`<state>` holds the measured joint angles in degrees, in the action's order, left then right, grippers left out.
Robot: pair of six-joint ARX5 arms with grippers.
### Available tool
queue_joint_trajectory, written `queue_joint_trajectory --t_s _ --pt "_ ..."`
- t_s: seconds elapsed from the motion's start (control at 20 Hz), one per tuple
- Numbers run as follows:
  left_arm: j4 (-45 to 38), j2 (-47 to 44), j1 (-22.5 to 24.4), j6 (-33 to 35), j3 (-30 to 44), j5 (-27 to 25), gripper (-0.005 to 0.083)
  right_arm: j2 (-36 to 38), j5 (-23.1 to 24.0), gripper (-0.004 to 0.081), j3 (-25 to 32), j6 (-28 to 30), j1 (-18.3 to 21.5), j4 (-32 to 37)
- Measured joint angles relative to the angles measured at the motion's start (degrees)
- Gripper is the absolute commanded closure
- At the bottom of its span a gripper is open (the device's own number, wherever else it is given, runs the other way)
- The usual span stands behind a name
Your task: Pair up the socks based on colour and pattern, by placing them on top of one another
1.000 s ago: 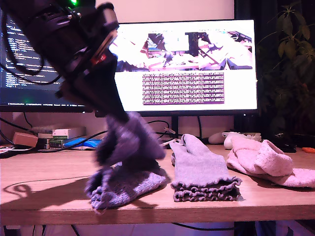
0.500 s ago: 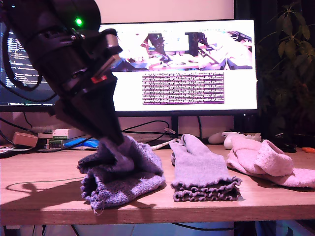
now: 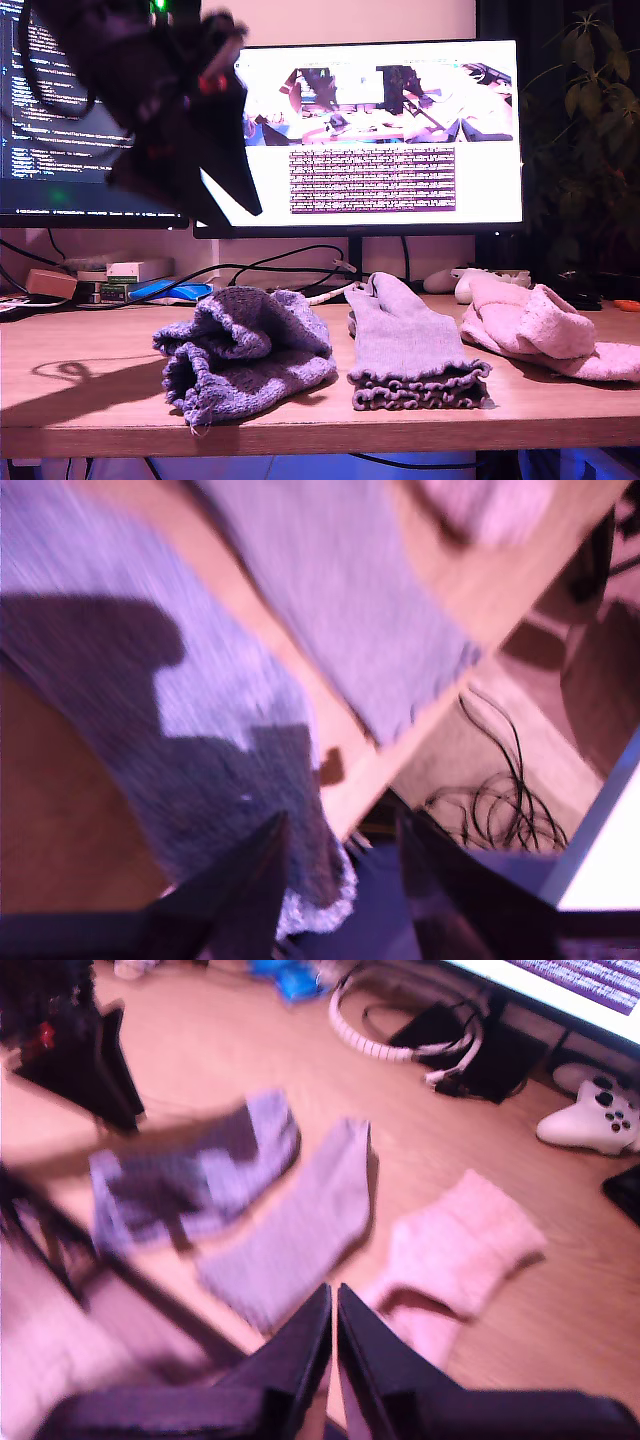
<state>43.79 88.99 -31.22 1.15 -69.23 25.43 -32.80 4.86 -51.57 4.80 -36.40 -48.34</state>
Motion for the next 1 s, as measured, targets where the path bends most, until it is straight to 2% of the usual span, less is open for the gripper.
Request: queue_joint_trajectory --t_s 0.05,0.1,0.3,0.5,0.6,0.8,1.0 --pt "-0.07 0.0 0.33 0.39 -0.11 -0.02 0.075 -0.55 0.02 0.0783 0.0 -1.75 0.0 1.7" --pt "-0.28 0.0 0.68 0.52 -0.09 -0.42 0.0793 -1.42 0.09 0.0783 0.0 -3.63 0.0 3.93" --pt "-5.86 -0.04 2.19 1.9 0.11 -7.15 0.0793 -9.27 0.5 0.0783 0.0 -4.98 0.2 17.27" --pt "-17.51 -4.66 4.52 2.12 6.51 -10.14 0.0793 -17.97 1.09 0.0783 0.07 -4.76 4.13 30.38" --pt "-23.56 -9.7 6.19 2.12 11.61 -10.21 0.0793 -19.26 -1.14 0.0783 0.07 -3.87 7.93 35.82" --pt "-31.95 -21.68 9.14 2.12 21.18 -10.29 0.0793 -19.02 -8.83 0.0783 1.16 -0.98 17.55 38.69" --pt "-34.25 -31.15 12.11 2.1 27.65 -10.27 0.0793 -18.36 -17.35 0.0783 8.22 -0.5 28.81 40.7"
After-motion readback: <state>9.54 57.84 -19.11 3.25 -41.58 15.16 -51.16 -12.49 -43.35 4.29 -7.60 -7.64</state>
